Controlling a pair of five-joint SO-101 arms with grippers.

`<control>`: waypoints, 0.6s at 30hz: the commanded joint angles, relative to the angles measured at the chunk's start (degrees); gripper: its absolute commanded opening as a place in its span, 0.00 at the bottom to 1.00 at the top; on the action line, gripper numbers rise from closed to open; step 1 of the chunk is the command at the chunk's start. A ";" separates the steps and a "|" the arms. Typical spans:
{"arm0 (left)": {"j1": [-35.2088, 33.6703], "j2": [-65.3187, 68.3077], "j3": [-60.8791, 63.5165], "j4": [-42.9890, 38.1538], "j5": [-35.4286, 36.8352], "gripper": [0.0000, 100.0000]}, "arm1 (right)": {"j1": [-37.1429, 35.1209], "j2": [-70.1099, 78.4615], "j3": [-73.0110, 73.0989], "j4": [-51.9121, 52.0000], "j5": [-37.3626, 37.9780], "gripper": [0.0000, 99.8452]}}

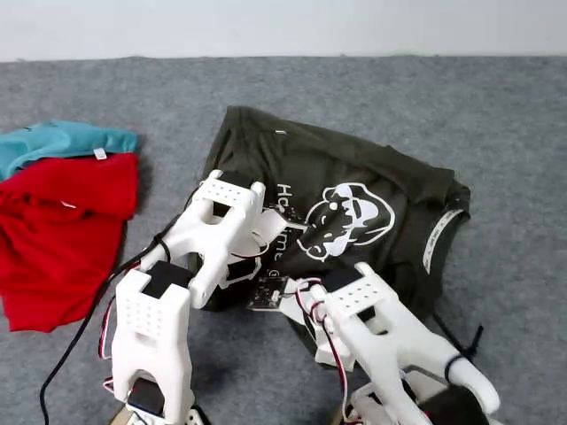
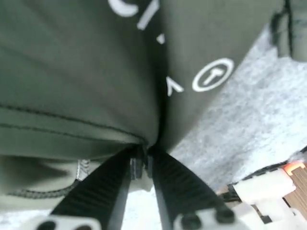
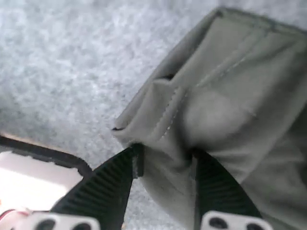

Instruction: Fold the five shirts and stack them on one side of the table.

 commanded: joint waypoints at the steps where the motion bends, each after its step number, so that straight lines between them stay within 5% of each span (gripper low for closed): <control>1: -0.62 2.55 1.01 0.18 -0.44 0.01 | -0.57 0.31 2.64 -3.38 0.97 0.10; 3: -0.62 2.55 1.01 0.18 -0.44 0.01 | -0.48 0.31 2.64 -3.56 0.97 0.00; 10: -0.62 2.55 1.01 0.26 -0.44 0.01 | 0.84 -0.22 -1.41 0.84 1.14 0.01; 18: -0.62 2.37 1.01 0.35 -0.44 0.01 | 19.21 -0.31 -15.47 10.68 7.82 0.01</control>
